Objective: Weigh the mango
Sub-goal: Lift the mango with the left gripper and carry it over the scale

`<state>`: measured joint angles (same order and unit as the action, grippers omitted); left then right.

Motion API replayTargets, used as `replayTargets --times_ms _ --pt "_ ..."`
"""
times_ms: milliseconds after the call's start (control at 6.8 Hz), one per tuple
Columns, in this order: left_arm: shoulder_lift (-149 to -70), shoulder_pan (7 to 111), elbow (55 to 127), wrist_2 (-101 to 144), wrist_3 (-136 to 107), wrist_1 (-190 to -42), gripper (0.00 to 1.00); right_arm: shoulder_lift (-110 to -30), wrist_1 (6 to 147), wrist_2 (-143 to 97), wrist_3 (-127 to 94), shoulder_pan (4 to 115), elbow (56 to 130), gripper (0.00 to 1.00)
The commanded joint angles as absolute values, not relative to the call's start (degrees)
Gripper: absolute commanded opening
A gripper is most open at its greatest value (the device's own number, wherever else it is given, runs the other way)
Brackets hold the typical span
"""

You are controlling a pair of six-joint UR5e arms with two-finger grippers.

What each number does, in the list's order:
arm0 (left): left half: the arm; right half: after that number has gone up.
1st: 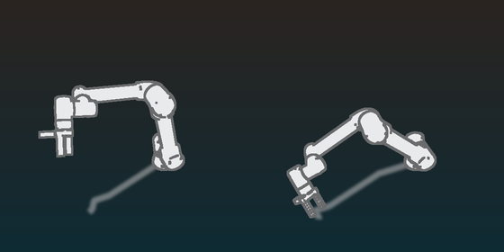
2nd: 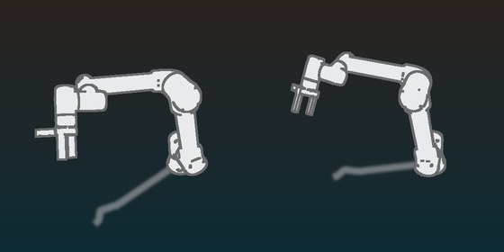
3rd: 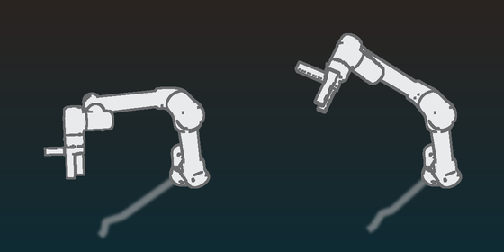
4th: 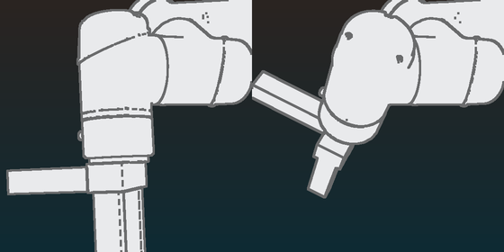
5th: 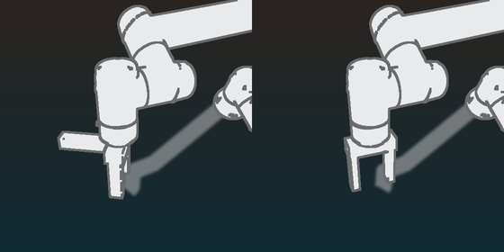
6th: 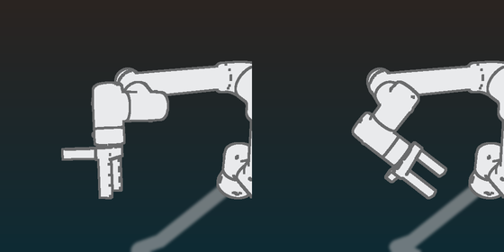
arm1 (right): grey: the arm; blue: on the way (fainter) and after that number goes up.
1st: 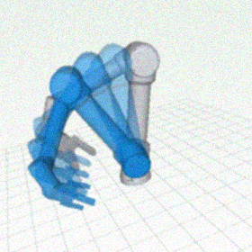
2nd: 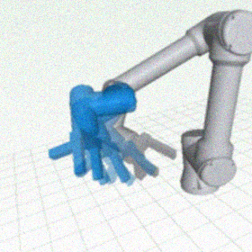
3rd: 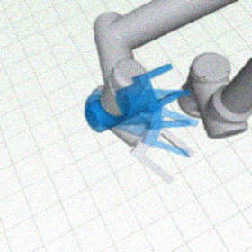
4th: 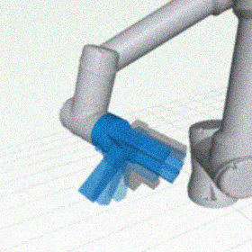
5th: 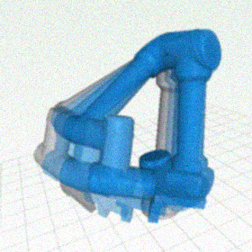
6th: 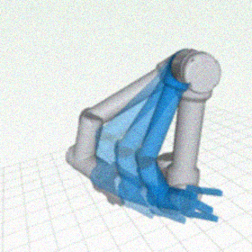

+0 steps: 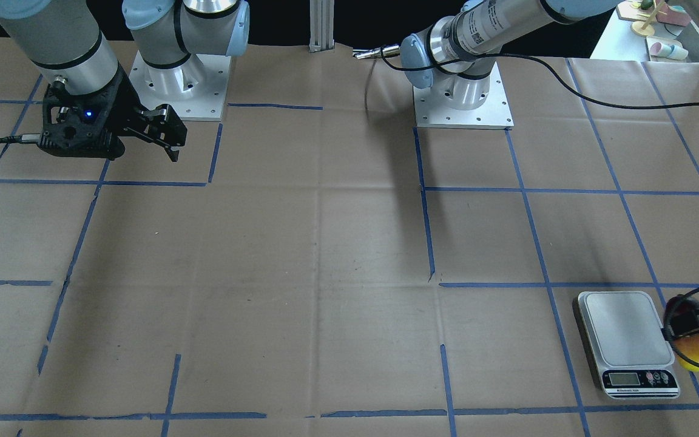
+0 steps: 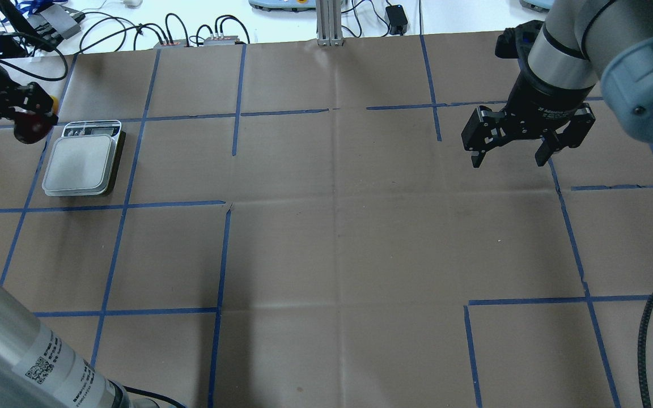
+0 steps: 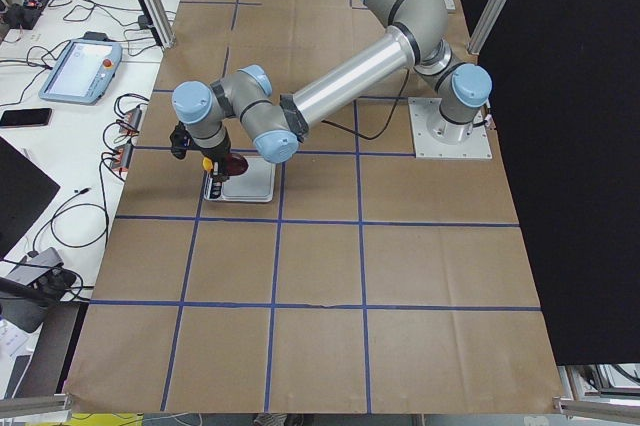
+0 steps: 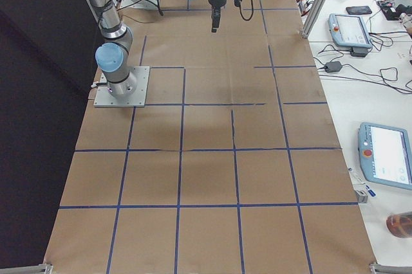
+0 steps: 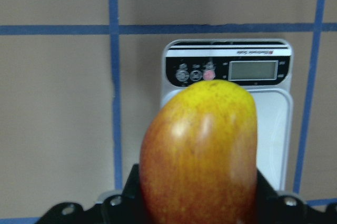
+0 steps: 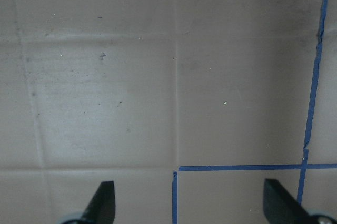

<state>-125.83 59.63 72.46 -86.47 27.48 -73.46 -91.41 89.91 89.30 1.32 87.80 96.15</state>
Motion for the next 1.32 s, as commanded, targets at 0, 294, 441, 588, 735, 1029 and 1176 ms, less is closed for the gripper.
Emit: replayTargets --times_ms 0,294,441,588,735,1029,1176 --pt "-125.8 60.9 80.8 -88.9 25.0 -63.8 0.43 -91.4 89.9 89.3 1.3 87.8 96.2 1.00" --pt "-125.9 60.9 82.1 -88.8 25.0 -63.6 0.50 -91.4 89.9 89.3 1.3 87.8 96.2 1.00" --pt "-126.2 60.9 81.5 -88.8 25.0 -63.5 0.85 -91.4 89.9 89.3 1.3 87.8 96.2 1.00" --pt "-126.2 60.9 81.1 -88.9 25.0 -63.6 0.99 -91.4 89.9 89.3 1.3 87.8 96.2 1.00" --pt "-125.0 60.9 80.6 -88.9 24.9 -63.6 1.00 -91.4 89.9 89.3 1.3 87.8 96.2 1.00" --pt "-117.9 61.3 81.0 -89.1 23.8 -64.7 1.00 -91.4 89.9 89.3 1.3 87.8 96.2 1.00" --pt "-113.3 63.0 82.3 -88.9 17.6 -66.2 1.00 -91.4 89.9 89.3 1.3 87.8 96.2 1.00"
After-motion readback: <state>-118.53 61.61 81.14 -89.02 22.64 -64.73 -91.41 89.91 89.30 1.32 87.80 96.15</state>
